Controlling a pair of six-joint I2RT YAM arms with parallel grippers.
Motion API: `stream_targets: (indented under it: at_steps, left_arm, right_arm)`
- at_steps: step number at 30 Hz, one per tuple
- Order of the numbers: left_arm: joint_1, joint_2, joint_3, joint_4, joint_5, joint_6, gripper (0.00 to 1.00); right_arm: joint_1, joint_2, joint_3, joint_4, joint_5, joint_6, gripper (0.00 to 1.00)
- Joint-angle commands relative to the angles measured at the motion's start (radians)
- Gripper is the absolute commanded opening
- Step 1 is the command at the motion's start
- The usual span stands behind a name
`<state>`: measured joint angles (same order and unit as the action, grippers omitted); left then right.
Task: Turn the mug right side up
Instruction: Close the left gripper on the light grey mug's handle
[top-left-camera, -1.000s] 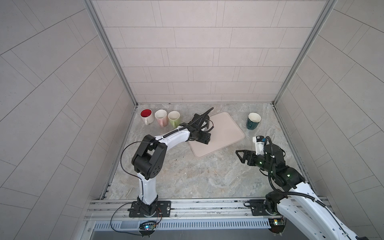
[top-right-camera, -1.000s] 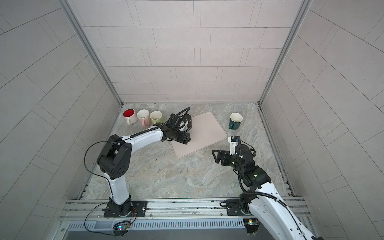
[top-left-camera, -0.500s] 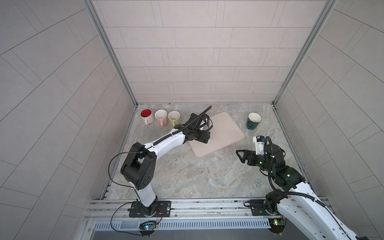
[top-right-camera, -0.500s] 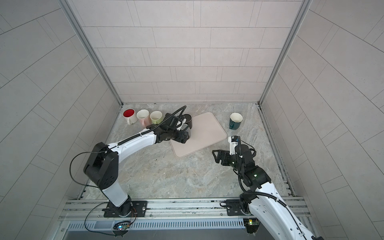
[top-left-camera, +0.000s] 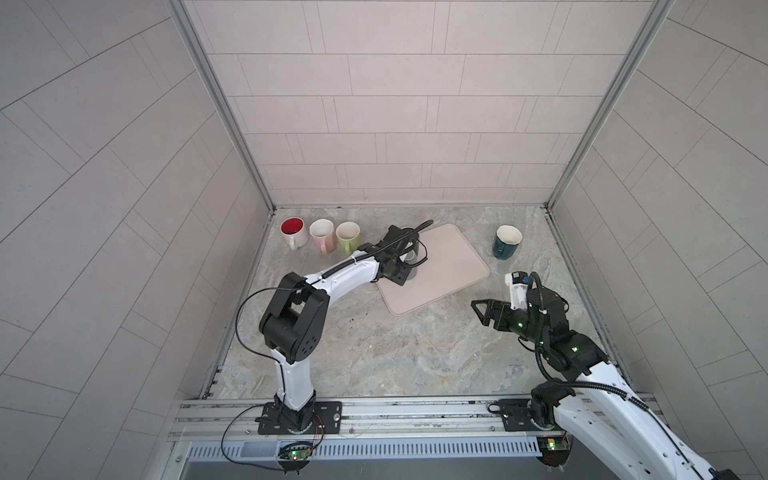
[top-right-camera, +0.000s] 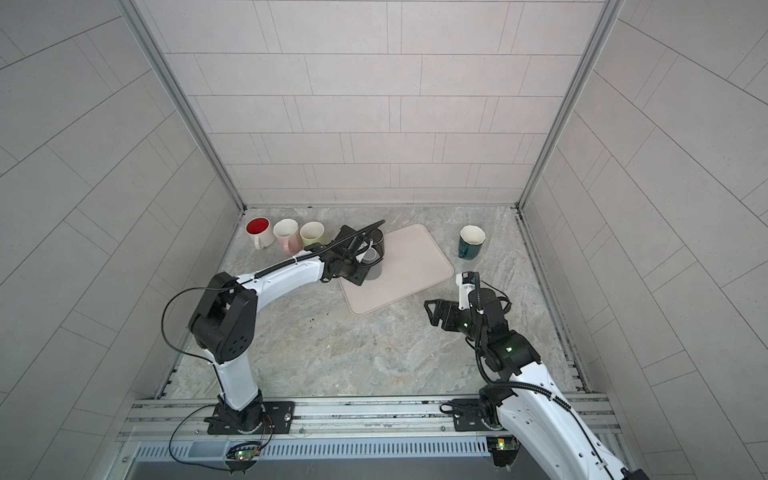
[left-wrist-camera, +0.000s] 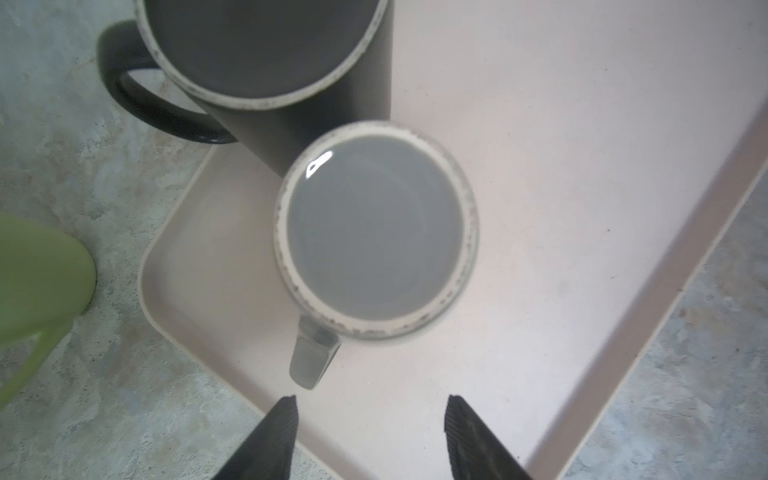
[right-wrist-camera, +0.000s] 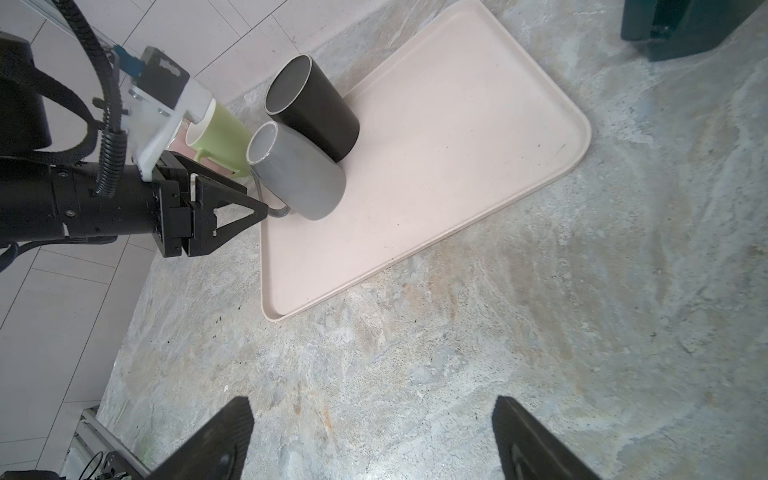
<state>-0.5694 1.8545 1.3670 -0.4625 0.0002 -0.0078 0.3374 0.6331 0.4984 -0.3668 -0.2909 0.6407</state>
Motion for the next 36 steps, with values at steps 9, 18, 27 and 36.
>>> stream_targets:
  at_steps: [9, 18, 27, 36]
  left_arm:
    - [0.067, 0.06, 0.045, 0.024, 0.073, 0.159, 0.57]
    - [0.068, 0.114, 0.08, 0.049, 0.195, 0.202, 0.52]
    - [0.068, 0.152, 0.137, -0.011, 0.182, 0.192, 0.41]
    - [0.069, 0.135, 0.16, -0.024, 0.189, 0.178, 0.33]
  right_arm:
    - [-0.004, -0.027, 0.017, -0.043, 0.023, -0.016, 0.92]
    - [-0.004, -0.031, 0.014, -0.061, 0.034, -0.018, 0.92]
    - [-0.004, -0.027, 0.009, -0.061, 0.044, -0.019, 0.92]
    - [-0.004, -0.004, 0.005, -0.042, 0.042, -0.013, 0.92]
